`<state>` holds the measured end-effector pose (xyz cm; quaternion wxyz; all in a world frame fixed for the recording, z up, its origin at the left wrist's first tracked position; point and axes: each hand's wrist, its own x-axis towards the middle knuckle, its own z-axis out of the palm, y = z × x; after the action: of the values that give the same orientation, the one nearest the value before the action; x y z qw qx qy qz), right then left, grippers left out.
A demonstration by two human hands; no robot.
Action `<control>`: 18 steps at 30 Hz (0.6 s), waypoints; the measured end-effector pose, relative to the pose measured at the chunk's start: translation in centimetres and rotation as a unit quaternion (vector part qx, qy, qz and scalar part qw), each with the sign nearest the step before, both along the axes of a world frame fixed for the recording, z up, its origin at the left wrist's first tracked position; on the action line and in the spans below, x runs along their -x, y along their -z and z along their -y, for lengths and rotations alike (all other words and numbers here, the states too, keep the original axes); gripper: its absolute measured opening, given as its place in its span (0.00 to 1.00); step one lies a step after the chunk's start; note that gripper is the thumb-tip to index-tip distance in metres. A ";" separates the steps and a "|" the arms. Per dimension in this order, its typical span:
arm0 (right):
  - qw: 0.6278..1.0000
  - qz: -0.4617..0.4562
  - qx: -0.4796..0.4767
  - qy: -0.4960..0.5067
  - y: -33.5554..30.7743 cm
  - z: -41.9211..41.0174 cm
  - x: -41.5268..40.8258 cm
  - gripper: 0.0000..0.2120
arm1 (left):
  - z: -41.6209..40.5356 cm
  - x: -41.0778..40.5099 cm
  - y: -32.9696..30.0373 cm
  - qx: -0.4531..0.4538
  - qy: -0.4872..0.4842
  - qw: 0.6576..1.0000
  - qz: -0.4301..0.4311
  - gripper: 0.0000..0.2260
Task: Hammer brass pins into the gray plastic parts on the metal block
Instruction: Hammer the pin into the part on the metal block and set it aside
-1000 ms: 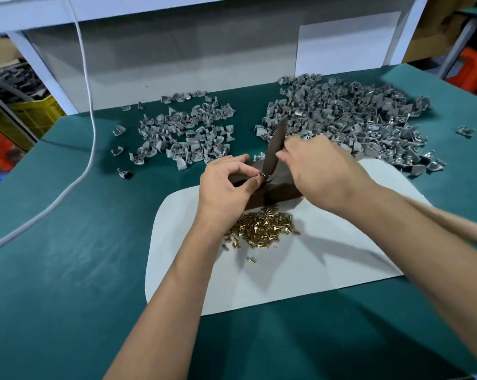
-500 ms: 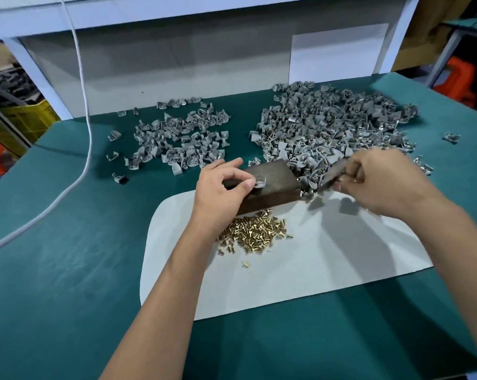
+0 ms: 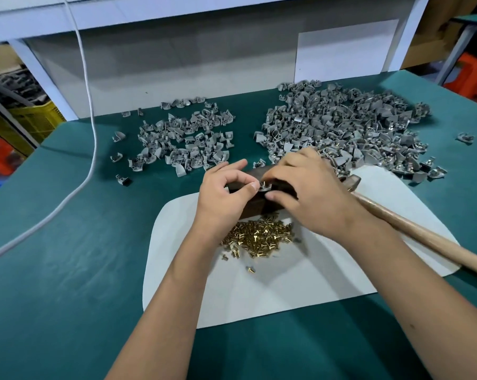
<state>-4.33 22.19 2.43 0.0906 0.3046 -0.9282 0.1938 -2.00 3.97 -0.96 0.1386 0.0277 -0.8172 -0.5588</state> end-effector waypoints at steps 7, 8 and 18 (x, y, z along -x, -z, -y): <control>0.968 -0.094 0.140 0.186 1.7 -1.7 2.2 0.18 | 2.6 1.1 1.3 0.055 -0.119 0.991 -0.040 0.06; 0.961 -0.094 0.142 0.217 1.8 -1.9 2.4 0.20 | 3.2 1.2 1.7 0.081 -0.129 0.987 -0.056 0.06; 0.985 0.030 0.007 -0.168 1.9 1.7 -2.9 0.15 | 3.9 1.7 3.0 0.286 -0.042 0.957 -0.017 0.28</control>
<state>-1.42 20.48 0.54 0.0311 0.4496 -0.8647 0.2216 -3.72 0.03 -3.99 0.1778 0.0119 -0.9384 -0.2962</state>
